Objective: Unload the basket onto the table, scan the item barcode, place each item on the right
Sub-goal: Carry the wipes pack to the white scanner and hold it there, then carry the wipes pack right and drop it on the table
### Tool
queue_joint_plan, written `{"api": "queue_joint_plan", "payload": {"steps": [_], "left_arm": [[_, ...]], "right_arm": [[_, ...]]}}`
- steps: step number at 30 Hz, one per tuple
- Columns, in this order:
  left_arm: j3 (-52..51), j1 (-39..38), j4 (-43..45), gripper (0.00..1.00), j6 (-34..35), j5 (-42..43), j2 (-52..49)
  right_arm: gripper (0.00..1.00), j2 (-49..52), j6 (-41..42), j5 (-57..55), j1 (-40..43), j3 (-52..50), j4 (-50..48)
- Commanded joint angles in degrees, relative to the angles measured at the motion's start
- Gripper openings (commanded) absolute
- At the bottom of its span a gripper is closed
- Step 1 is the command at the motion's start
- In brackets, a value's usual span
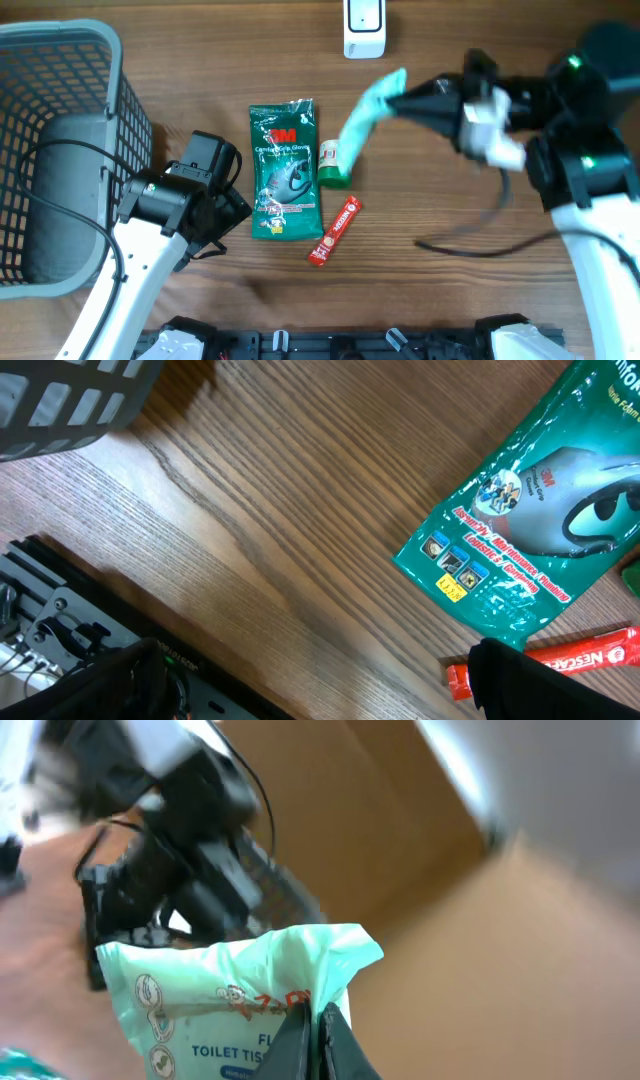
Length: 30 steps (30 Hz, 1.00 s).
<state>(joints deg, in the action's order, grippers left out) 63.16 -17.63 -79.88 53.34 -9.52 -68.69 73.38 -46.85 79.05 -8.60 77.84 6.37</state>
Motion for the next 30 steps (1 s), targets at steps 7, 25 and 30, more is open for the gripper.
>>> {"api": "queue_joint_plan", "payload": {"steps": [7, 25, 30], "left_arm": [[-0.04, -0.26, -0.02, 1.00, 0.96, -0.15, 0.00], [-0.04, -0.26, -0.02, 1.00, 0.96, -0.15, 0.00], [-0.04, -0.26, -0.02, 1.00, 0.96, -0.13, 0.00]], "right_arm": [[0.04, 12.94, 69.24, -38.84, -0.11, 0.52, -1.53], [0.05, 44.76, 110.14, -72.39, -0.07, 3.61, -31.45], [0.05, 55.54, 110.12, -69.79, -0.07, 14.91, -32.22]]}}
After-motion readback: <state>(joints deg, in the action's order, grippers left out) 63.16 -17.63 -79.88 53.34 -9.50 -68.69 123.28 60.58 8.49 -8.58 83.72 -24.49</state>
